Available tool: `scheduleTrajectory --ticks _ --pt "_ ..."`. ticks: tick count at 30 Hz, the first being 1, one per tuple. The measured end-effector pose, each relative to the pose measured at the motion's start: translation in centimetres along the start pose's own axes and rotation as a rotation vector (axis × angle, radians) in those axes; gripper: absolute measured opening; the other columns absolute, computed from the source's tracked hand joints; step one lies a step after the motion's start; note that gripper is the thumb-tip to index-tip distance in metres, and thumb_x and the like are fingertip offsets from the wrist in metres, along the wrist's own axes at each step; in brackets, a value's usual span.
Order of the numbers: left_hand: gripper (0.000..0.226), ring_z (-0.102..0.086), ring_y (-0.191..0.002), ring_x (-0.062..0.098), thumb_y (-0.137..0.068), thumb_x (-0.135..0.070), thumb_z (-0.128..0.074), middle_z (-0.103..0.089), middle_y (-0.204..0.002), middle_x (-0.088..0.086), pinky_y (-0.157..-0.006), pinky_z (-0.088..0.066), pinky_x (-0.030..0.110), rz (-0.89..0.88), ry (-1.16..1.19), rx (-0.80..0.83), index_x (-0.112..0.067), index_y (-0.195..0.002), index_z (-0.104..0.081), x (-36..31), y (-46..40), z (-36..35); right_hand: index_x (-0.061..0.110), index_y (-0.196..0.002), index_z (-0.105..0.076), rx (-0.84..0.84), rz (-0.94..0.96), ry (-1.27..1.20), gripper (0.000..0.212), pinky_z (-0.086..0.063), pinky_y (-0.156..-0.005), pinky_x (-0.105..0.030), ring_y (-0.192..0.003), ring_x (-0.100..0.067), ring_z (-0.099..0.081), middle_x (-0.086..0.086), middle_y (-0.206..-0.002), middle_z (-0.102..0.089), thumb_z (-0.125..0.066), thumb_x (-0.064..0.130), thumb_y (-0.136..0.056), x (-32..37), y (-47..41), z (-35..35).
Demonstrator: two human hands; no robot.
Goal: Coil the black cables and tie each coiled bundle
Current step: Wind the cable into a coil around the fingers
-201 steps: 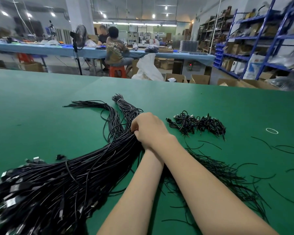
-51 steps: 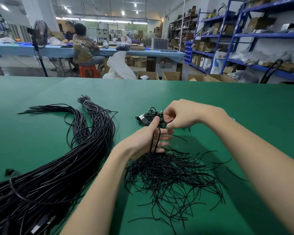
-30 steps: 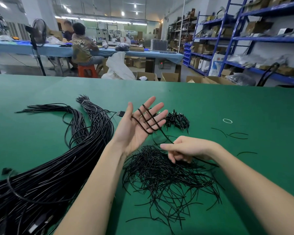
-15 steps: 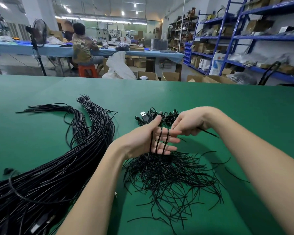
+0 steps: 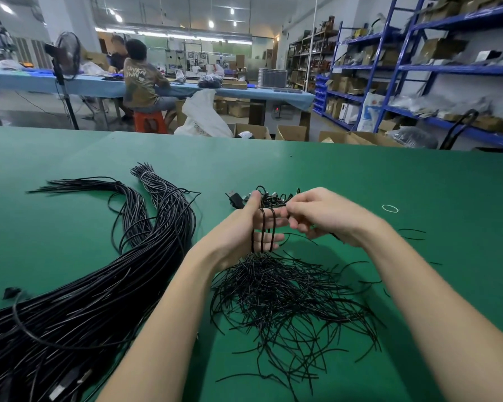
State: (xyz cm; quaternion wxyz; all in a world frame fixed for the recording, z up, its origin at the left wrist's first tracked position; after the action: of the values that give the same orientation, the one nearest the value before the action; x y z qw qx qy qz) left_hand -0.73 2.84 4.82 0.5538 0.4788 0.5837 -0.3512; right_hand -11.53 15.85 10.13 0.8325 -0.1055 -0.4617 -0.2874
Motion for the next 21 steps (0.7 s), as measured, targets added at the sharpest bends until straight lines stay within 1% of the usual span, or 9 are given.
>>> scheduleTrajectory --ticks 3,5,6,9,12,15,17,19,21 --pt "0.068 -0.069 -0.094 0.021 -0.104 -0.057 -0.012 -0.073 -0.116 0.005 -0.083 -0.059 0.032 -0.025 0.089 -0.024 -0.014 -0.128 -0.06 -0.2 -0.2 0.1 0.013 -0.086 -0.069 -0.15 0.094 -0.103 0.032 -0.044 -0.047 -0.018 -0.052 -0.008 -0.053 0.006 -0.064 -0.066 -0.045 0.018 -0.107 -1.9 1.3 -2.3" --pt "0.068 -0.07 -0.079 0.015 -0.105 -0.057 -0.011 -0.075 -0.104 0.004 -0.076 -0.06 0.029 -0.036 0.115 -0.013 -0.015 -0.124 -0.062 -0.1 -0.2 0.0 0.012 -0.087 -0.07 -0.129 0.107 -0.253 0.032 -0.047 -0.05 -0.019 -0.056 -0.01 -0.057 0.004 -0.068 -0.067 -0.045 0.016 -0.108 -2.7 1.8 -3.6" --pt "0.068 -0.07 -0.075 0.014 -0.104 -0.057 -0.011 -0.074 -0.103 0.004 -0.076 -0.06 0.029 -0.036 0.126 -0.009 -0.016 -0.122 -0.063 0.0 -0.2 -0.1 0.012 -0.087 -0.07 -0.114 0.102 -0.319 0.032 -0.049 -0.053 -0.019 -0.058 -0.01 -0.059 0.002 -0.07 -0.067 -0.046 0.016 -0.108 -2.9 2.0 -3.9" --pt "0.069 -0.073 -0.08 0.019 -0.104 -0.058 -0.014 -0.074 -0.114 0.008 -0.077 -0.061 0.034 -0.027 0.204 -0.008 -0.013 -0.122 -0.064 -0.2 -0.1 0.1 0.014 -0.093 -0.074 -0.164 0.084 -0.34 0.02 -0.055 -0.062 -0.023 -0.067 -0.013 -0.068 0.0 -0.079 -0.075 -0.058 0.02 -0.104 -3.3 2.2 -3.9" --pt "0.074 -0.075 -0.089 0.03 -0.103 -0.059 -0.015 -0.072 -0.12 0.013 -0.079 -0.062 0.04 -0.011 0.272 0.016 -0.007 -0.123 -0.063 -0.7 0.2 0.6 0.019 -0.103 -0.069 -0.287 0.122 -0.338 0.009 -0.057 -0.061 -0.025 -0.065 -0.018 -0.072 0.0 -0.084 -0.079 -0.063 0.025 -0.102 -4.0 2.6 -4.4" --pt "0.076 -0.073 -0.097 0.031 -0.103 -0.06 -0.014 -0.071 -0.122 0.013 -0.085 -0.061 0.043 -0.007 0.273 0.034 -0.006 -0.123 -0.063 -0.8 0.4 0.6 0.02 -0.099 -0.068 -0.357 0.138 -0.391 0.004 -0.06 -0.065 -0.03 -0.068 -0.019 -0.075 -0.001 -0.086 -0.079 -0.067 0.024 -0.099 -4.6 2.9 -5.4" --pt "0.075 -0.073 -0.099 0.028 -0.103 -0.059 -0.013 -0.071 -0.121 0.011 -0.085 -0.061 0.041 -0.006 0.262 0.028 -0.008 -0.122 -0.064 -0.7 0.5 0.5 0.022 -0.099 -0.074 -0.344 0.137 -0.376 0.004 -0.06 -0.067 -0.031 -0.071 -0.018 -0.075 -0.001 -0.088 -0.08 -0.071 0.021 -0.096 -4.8 3.0 -5.5" --pt "0.074 -0.073 -0.101 0.026 -0.104 -0.058 -0.012 -0.071 -0.122 0.011 -0.084 -0.061 0.04 -0.013 0.274 0.025 -0.008 -0.122 -0.063 -0.7 0.5 0.5 0.025 -0.104 -0.076 -0.278 0.15 -0.369 0.014 -0.061 -0.069 -0.028 -0.071 -0.015 -0.074 0.0 -0.09 -0.08 -0.071 0.015 -0.095 -4.9 3.0 -5.2" --pt "0.074 -0.072 -0.103 0.028 -0.104 -0.058 -0.012 -0.071 -0.122 0.011 -0.084 -0.061 0.041 -0.021 0.295 0.041 -0.008 -0.124 -0.063 -0.9 0.6 0.7 0.023 -0.106 -0.076 -0.248 0.164 -0.38 0.018 -0.061 -0.067 -0.027 -0.069 -0.015 -0.072 0.0 -0.089 -0.08 -0.071 0.009 -0.095 -4.7 3.0 -4.8"
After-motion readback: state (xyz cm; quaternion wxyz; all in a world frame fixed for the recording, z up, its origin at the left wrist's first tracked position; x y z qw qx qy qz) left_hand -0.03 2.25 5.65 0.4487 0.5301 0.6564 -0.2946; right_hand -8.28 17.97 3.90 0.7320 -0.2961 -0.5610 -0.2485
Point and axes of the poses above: each hand's wrist, its own y-axis away from the middle knuckle, its own z-axis out of the back of the hand, x = y × z, the point moved 1 cm from there along -y, towards the middle knuckle
